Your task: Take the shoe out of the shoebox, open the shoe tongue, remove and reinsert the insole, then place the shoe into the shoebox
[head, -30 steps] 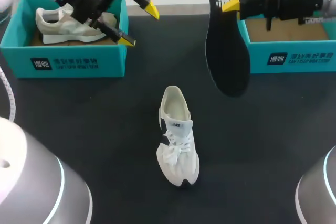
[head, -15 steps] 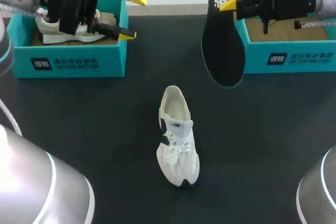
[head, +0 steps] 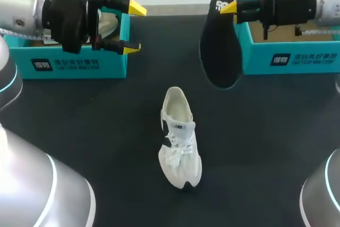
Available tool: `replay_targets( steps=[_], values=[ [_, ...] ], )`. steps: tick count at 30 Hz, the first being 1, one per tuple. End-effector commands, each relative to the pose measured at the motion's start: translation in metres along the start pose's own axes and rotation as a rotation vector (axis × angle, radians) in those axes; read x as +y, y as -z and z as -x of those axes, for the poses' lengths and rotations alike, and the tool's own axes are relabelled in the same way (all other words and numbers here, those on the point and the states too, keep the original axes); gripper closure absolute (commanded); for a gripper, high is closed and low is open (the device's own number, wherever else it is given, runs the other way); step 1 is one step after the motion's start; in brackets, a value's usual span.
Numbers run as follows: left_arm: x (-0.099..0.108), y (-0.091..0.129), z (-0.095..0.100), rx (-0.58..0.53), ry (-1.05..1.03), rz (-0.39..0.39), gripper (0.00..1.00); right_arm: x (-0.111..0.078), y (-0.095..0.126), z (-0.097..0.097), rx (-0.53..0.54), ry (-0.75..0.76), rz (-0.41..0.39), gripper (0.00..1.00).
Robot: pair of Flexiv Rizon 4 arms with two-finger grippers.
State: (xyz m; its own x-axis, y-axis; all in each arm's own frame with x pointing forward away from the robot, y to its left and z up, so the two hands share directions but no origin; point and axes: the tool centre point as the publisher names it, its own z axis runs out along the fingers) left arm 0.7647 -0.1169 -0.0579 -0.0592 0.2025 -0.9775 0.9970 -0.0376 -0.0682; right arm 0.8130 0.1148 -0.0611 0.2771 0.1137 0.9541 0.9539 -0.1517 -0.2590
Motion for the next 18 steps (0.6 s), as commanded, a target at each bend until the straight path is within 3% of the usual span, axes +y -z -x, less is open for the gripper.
replay_targets(
  steps=[1, 8, 12, 18],
  values=[
    [0.001, 0.0, -0.003, -0.012, -0.021, -0.014, 0.0, 0.0, -0.014, 0.008, -0.008, -0.019, -0.003, 1.0],
    [0.004, -0.009, -0.003, -0.06, -0.022, -0.026, 0.0, 0.009, -0.032, 0.018, -0.001, -0.088, -0.016, 1.0],
    [0.002, -0.019, -0.004, -0.087, -0.042, -0.039, 0.0, 0.016, -0.041, 0.019, 0.03, -0.17, 0.02, 1.0],
    [0.005, -0.034, -0.013, -0.113, -0.052, -0.05, 0.0, 0.016, -0.043, 0.017, 0.019, -0.163, 0.027, 1.0]
  ],
)
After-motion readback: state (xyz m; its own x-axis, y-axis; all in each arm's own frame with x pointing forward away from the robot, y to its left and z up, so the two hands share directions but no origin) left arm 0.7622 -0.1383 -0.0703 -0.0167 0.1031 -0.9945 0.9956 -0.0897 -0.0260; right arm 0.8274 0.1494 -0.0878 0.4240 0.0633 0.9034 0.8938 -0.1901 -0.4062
